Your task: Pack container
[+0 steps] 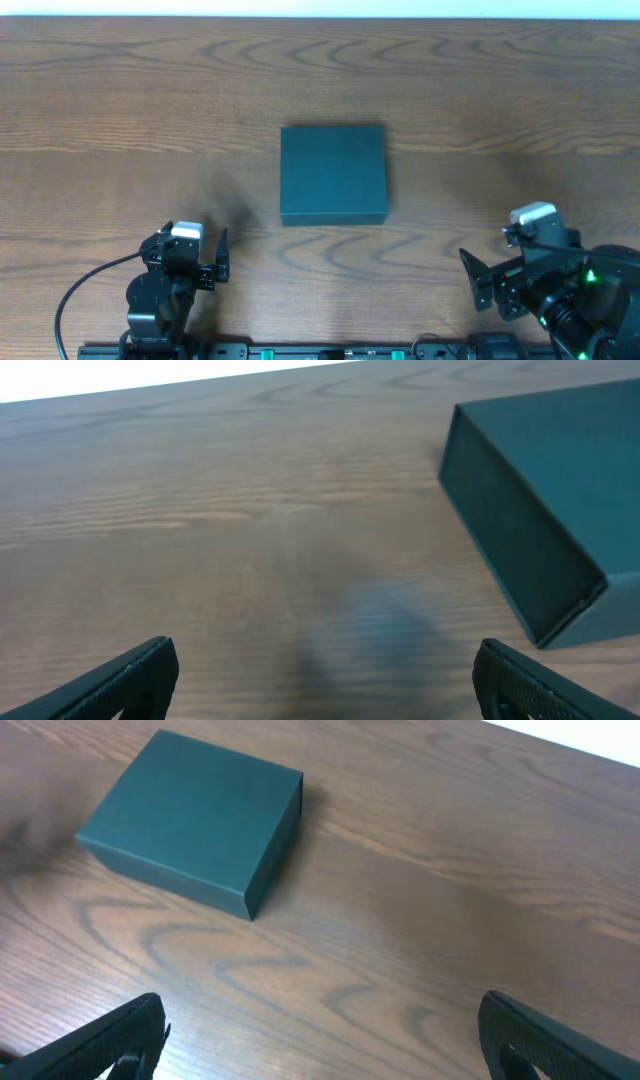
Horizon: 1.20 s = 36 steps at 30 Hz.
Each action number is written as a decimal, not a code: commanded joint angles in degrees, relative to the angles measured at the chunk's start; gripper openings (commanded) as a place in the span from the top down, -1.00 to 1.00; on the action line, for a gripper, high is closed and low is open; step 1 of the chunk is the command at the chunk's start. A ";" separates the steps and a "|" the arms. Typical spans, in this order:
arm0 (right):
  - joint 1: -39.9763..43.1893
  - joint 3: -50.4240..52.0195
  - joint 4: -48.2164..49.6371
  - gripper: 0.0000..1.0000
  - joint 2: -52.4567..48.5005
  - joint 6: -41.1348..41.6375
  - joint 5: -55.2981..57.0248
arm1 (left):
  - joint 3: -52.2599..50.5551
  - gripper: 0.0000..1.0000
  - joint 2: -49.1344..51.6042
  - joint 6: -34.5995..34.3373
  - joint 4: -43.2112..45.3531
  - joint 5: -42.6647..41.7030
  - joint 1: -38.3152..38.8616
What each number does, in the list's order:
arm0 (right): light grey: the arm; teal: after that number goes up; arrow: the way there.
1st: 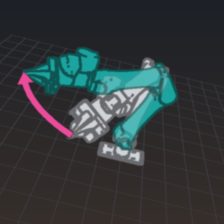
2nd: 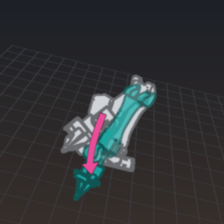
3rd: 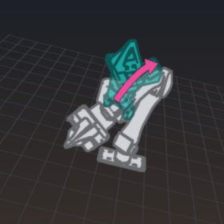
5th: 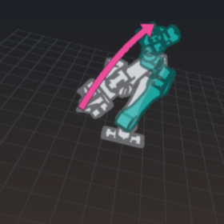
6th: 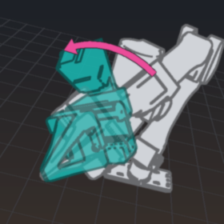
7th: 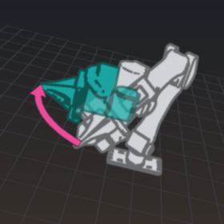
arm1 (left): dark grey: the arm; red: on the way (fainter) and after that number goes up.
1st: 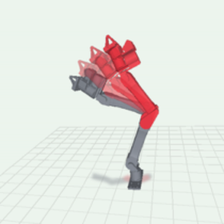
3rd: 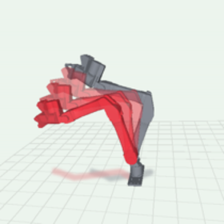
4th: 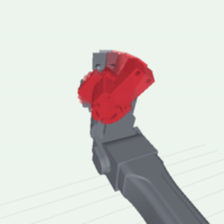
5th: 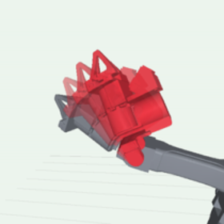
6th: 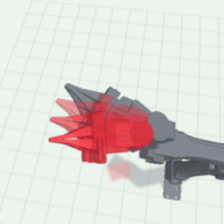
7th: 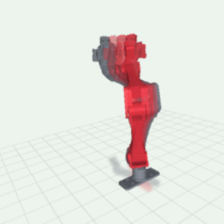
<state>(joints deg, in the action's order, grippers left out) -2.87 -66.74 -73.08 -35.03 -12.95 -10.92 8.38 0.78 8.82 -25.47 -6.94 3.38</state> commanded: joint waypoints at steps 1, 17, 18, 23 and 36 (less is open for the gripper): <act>-0.52 0.07 -0.04 -0.98 0.20 0.70 -0.48 | -1.09 -0.91 -0.57 -0.26 0.07 -2.05 -0.04; -0.52 0.07 -0.04 -0.98 0.20 0.70 -0.48 | -1.09 -0.90 -0.52 -0.26 0.04 -2.08 0.02; -0.52 0.07 -0.04 -0.99 0.20 0.70 -0.48 | -1.09 -0.91 -0.52 -0.26 0.04 -2.08 0.02; -0.52 0.07 -0.04 -0.98 0.20 0.70 -0.48 | -1.09 -0.91 -0.52 -0.26 0.04 -2.08 0.02; -0.55 15.50 14.64 -0.98 12.22 -0.24 -2.34 | -1.09 -0.91 -0.52 -0.26 0.04 -2.08 0.02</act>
<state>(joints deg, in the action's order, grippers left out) -2.87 -57.71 -61.21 -27.49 -13.61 -11.53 8.38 0.73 8.82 -25.36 -8.32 3.42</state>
